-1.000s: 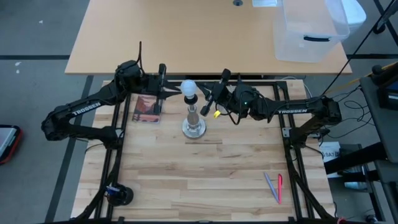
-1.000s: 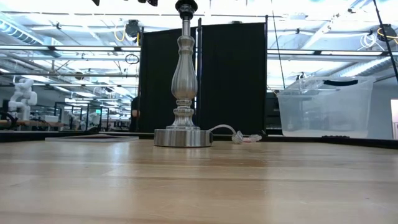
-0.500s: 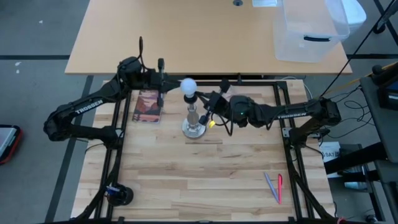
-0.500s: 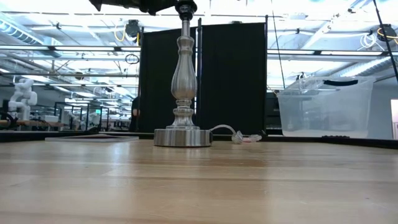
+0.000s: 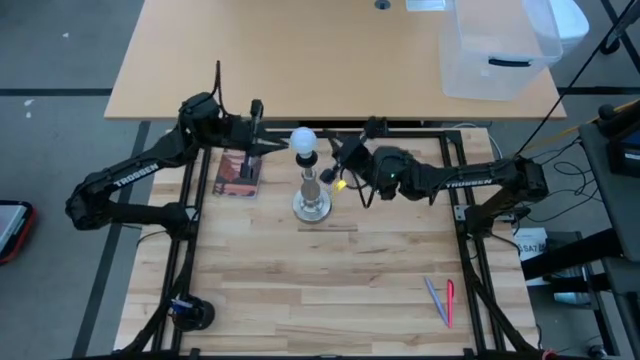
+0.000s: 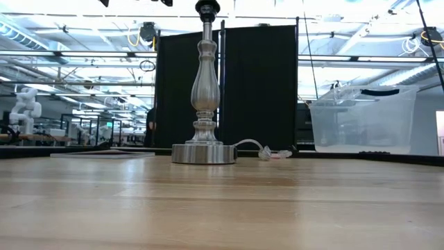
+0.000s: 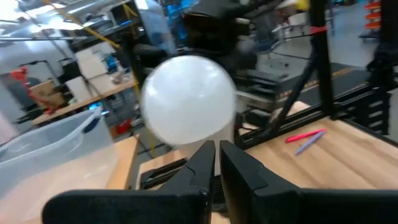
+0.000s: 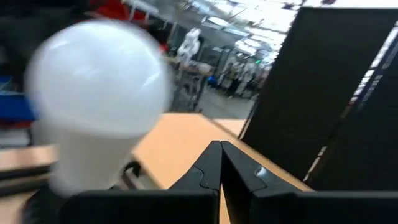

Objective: Screw lightbulb
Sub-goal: Insert the white lightbulb into the silver lamp

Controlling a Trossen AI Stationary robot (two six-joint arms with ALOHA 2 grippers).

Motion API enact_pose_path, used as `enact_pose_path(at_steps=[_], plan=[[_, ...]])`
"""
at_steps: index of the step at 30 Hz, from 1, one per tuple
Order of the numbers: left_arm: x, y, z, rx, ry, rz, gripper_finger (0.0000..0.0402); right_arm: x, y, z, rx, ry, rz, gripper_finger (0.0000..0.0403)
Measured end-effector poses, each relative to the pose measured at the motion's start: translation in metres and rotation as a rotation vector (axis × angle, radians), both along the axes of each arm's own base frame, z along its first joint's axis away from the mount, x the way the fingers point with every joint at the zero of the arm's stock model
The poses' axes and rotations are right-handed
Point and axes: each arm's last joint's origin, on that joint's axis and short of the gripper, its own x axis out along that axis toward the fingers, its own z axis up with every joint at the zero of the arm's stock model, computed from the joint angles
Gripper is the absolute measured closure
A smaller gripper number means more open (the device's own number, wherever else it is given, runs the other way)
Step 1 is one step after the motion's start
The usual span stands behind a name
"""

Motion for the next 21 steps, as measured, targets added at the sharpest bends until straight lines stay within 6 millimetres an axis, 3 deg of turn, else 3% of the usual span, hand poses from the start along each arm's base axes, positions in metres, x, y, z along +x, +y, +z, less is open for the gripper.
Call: enact_pose_path(at_steps=[4, 11, 21], plan=[[0.005, -0.006, -0.001, -0.001, 0.004, -0.037, 0.0372, -0.001, -0.015, 0.006, -0.029, -0.041, 0.02, 0.0403], [0.01, -0.014, 0.002, 0.021, -0.029, -0.06, 0.0372, -0.002, -0.042, 0.006, 0.001, -0.09, 0.202, 0.0403], [0.024, -0.015, -0.002, 0.02, -0.034, -0.012, 0.0372, -0.001, -0.045, 0.008, 0.002, -0.117, 0.341, 0.0403]])
